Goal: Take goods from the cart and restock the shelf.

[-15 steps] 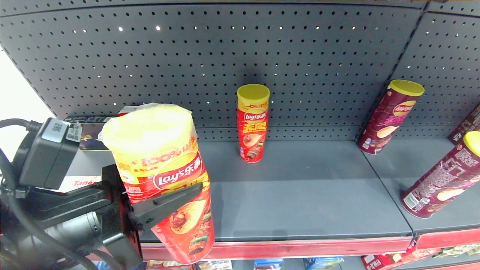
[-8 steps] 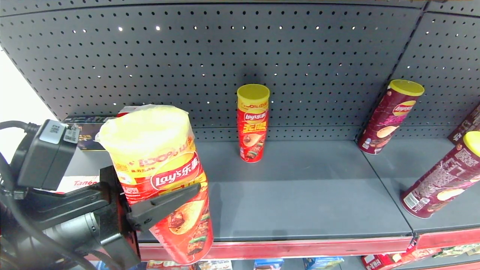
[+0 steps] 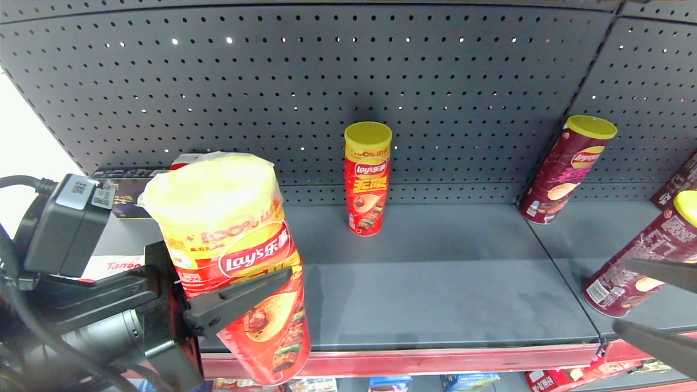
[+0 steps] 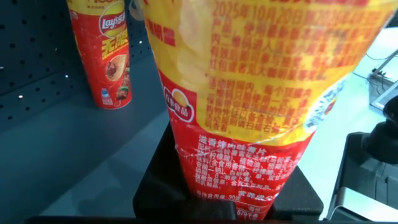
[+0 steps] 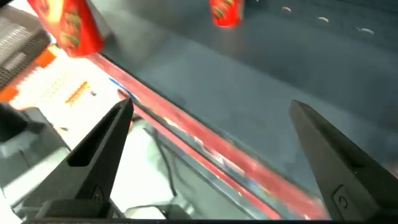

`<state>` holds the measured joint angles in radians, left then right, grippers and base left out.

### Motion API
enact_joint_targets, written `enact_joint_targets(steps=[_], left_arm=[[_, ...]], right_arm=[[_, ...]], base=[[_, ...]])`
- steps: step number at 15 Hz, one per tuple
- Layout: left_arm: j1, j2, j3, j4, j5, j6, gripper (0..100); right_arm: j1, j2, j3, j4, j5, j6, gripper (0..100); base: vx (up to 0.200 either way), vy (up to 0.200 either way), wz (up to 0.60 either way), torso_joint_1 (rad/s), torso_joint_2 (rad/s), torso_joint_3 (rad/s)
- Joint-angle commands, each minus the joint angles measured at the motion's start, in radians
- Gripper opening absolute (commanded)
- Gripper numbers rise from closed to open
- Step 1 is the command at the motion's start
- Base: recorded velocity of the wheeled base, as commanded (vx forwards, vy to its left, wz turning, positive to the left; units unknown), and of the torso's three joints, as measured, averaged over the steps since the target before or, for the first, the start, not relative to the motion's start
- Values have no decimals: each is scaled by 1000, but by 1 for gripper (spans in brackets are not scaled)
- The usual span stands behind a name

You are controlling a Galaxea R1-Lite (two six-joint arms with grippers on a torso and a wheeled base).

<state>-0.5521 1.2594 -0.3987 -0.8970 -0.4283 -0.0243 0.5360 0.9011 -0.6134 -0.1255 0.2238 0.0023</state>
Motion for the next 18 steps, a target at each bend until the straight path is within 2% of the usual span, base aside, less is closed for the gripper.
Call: enact_joint_targets(steps=[1, 5, 7, 9, 11, 12, 14, 16, 18], left_arm=[[0, 2, -2, 0, -3, 0, 0], [1, 2, 1, 1, -1, 0, 0], [3, 2, 1, 1, -1, 0, 0], [1, 6, 3, 1, -1, 0, 0], [1, 11, 3, 1, -1, 0, 0], [1, 11, 3, 1, -1, 0, 0], [1, 11, 9, 1, -1, 0, 0], [1, 9, 23, 1, -1, 0, 0], [1, 8, 28, 1, -1, 0, 0]], right_arm=[[52, 222, -63, -126, 5, 44, 100], [62, 421, -215, -138, -4, 51, 100], [42, 529, -264, -200, -6, 11, 100], [-4, 661, -302, -312, 20, -70, 100], [-36, 766, -370, -373, 92, -85, 100], [-37, 773, -376, -378, 97, -87, 100], [-102, 901, -460, -500, 359, -173, 100], [-128, 992, -502, -594, 522, -211, 100], [-131, 1047, -545, -611, 563, -211, 100]], base=[[0, 0, 0, 0, 0, 0], [0, 0, 0, 0, 0, 0], [0, 0, 0, 0, 0, 0], [0, 0, 0, 0, 0, 0], [0, 0, 0, 0, 0, 0], [0, 0, 0, 0, 0, 0], [0, 0, 0, 0, 0, 0], [0, 0, 0, 0, 0, 0], [0, 0, 0, 0, 0, 0]])
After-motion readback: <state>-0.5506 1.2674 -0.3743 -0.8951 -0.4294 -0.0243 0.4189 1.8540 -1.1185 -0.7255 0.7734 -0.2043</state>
